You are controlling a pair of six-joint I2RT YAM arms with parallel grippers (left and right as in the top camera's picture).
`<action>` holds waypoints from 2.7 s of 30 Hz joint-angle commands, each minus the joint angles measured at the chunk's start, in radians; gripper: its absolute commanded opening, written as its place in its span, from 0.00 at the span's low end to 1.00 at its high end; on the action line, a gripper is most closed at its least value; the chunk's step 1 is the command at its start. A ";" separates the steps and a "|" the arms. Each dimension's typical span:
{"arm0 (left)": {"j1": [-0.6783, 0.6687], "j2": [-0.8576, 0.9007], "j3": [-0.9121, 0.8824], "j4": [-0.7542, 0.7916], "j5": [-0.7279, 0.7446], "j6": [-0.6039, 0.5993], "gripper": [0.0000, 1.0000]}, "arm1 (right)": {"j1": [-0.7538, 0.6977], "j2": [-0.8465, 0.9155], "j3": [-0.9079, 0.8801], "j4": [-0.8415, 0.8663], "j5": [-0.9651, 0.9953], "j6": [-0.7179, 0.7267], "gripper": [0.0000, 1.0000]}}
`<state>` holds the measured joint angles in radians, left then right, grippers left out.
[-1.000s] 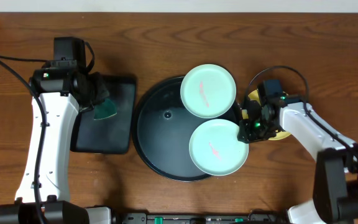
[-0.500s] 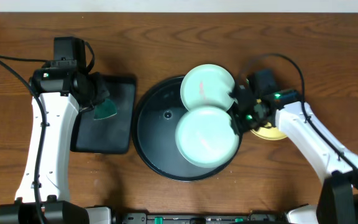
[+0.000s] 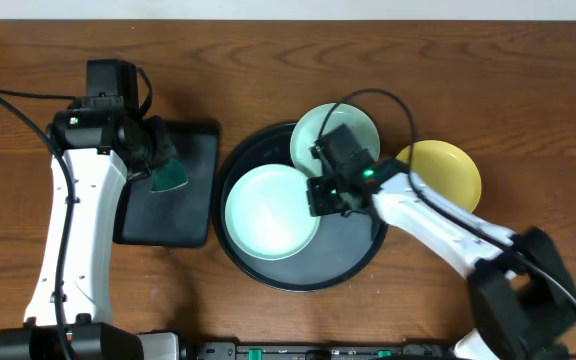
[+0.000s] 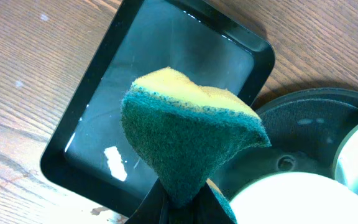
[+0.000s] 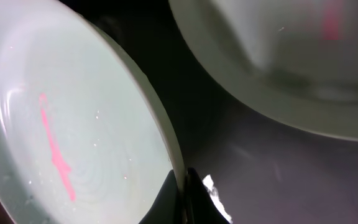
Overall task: Clean dirty plates on tray and stack at the side
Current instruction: 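Grip the lower mint-green plate rim with the right gripper, pull it center, then bring the sponge in the left gripper onto the mint-green plate, then scrub the mint-green plate with the sponge while the right gripper holds it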
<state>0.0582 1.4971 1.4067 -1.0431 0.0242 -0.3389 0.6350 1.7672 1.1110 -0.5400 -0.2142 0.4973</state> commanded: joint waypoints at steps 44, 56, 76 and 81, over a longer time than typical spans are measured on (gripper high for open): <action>-0.290 0.156 -0.069 0.040 0.119 -0.021 0.07 | -0.009 0.153 0.051 0.006 0.000 0.119 0.01; -0.385 0.158 -0.348 0.325 0.118 0.034 0.07 | -0.010 0.153 0.052 0.010 -0.004 0.117 0.01; -0.402 0.163 -0.441 0.576 0.208 0.042 0.07 | -0.010 0.153 0.054 0.011 -0.008 0.115 0.01; -0.402 0.167 -0.441 0.645 -0.055 0.026 0.08 | -0.010 0.153 0.054 0.010 -0.008 0.115 0.01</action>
<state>-0.3443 1.6550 0.9726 -0.4068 0.1570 -0.3099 0.6304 1.9030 1.1492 -0.5331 -0.2314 0.5991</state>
